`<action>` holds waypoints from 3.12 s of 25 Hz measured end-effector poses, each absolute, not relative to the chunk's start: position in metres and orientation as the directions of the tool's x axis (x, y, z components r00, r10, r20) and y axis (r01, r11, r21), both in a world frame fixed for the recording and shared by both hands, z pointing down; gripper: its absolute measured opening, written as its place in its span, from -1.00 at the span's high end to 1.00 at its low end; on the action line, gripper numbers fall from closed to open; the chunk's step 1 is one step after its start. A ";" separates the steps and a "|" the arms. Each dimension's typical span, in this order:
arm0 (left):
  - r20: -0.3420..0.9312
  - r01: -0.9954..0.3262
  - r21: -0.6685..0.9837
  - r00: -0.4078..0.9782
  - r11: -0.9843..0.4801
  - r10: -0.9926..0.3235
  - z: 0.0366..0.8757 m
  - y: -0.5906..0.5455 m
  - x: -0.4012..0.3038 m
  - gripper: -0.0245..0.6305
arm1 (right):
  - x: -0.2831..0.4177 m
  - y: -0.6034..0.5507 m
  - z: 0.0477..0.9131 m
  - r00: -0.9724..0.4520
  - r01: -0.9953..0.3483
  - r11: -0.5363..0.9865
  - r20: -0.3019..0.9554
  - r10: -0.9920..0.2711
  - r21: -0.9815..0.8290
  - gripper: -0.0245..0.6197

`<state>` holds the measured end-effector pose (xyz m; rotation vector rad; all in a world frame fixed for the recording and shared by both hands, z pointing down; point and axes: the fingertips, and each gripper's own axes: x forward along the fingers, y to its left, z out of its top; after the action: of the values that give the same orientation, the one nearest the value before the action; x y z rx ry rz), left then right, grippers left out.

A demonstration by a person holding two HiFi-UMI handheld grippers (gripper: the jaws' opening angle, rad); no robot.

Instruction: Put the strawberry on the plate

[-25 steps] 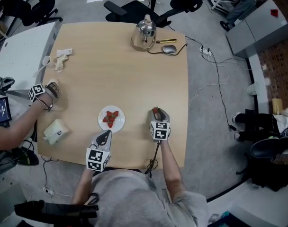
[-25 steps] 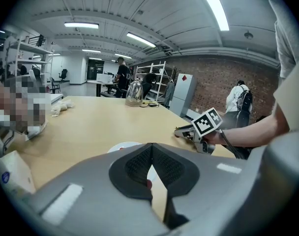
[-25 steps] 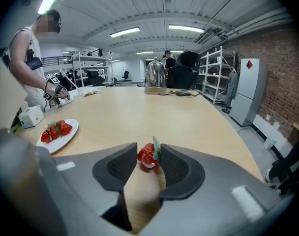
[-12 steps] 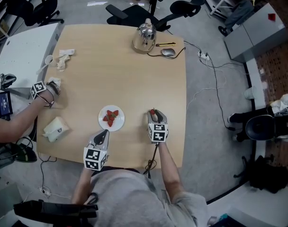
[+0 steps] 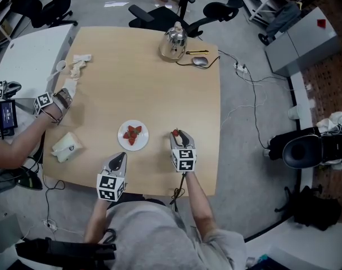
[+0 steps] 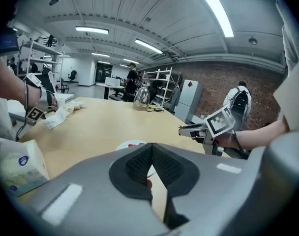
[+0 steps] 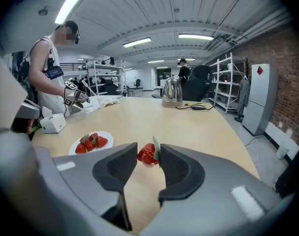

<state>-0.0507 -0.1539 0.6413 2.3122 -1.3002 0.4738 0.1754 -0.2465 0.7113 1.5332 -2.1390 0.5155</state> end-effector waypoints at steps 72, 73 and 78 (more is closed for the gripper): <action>0.553 -0.947 0.243 0.315 -0.212 -0.772 0.664 -0.119 -0.136 0.86 | -0.001 -0.213 0.756 -0.597 -0.704 0.702 0.623 -0.505 -0.105 0.24; 0.550 -0.946 0.243 0.317 -0.215 -0.772 0.662 -0.119 -0.135 0.86 | -0.001 -0.212 0.752 -0.599 -0.705 0.701 0.617 -0.510 -0.105 0.24; 0.529 -0.939 0.240 0.338 -0.245 -0.778 0.652 -0.114 -0.127 0.86 | 0.003 -0.204 0.735 -0.598 -0.716 0.692 0.598 -0.535 -0.096 0.23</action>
<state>-0.1273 -0.1144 0.6517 2.0922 -1.4989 0.4118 0.0035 -0.2041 0.7347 0.9575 -2.3631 0.4455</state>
